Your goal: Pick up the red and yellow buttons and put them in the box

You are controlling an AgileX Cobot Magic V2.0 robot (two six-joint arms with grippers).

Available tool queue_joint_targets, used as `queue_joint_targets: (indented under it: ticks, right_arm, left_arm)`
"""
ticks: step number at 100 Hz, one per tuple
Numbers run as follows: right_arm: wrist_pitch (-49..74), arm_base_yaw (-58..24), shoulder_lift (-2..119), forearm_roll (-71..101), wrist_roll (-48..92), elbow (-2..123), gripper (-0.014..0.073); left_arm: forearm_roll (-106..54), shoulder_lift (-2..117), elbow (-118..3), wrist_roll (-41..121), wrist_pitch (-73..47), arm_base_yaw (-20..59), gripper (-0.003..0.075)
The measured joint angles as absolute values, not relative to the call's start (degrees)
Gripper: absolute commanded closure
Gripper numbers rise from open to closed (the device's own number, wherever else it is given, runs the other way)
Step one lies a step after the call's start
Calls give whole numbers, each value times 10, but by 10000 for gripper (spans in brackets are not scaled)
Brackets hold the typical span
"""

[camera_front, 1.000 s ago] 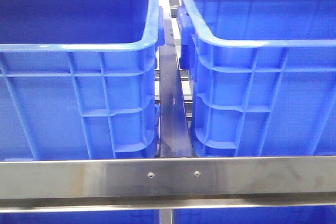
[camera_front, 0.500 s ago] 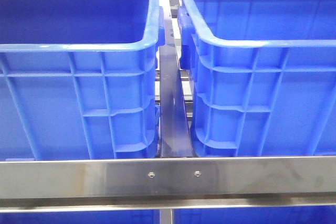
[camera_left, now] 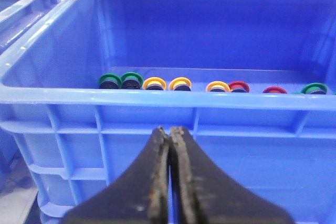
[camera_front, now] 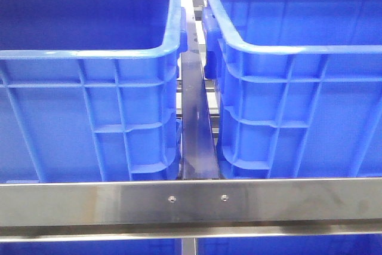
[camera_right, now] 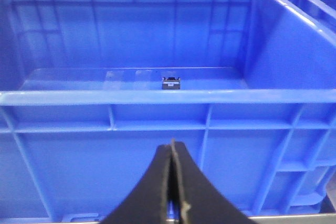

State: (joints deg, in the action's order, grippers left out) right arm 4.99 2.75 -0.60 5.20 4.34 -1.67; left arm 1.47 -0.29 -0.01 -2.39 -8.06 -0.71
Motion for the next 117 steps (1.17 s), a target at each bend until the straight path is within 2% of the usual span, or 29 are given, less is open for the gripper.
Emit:
queue_joint_targets:
  ticks: [21, 47, 117]
  right_arm:
    - [50, 28, -6, 52, 53, -17, 663]
    - [47, 28, -6, -40, -49, -17, 663]
    - [45, 28, -6, -49, -56, -17, 663]
  left_arm:
    - [15, -3, 0, -24, -81, -7, 740]
    - [15, -3, 0, -24, -81, -7, 740]
    - [15, -3, 0, -24, -81, -7, 740]
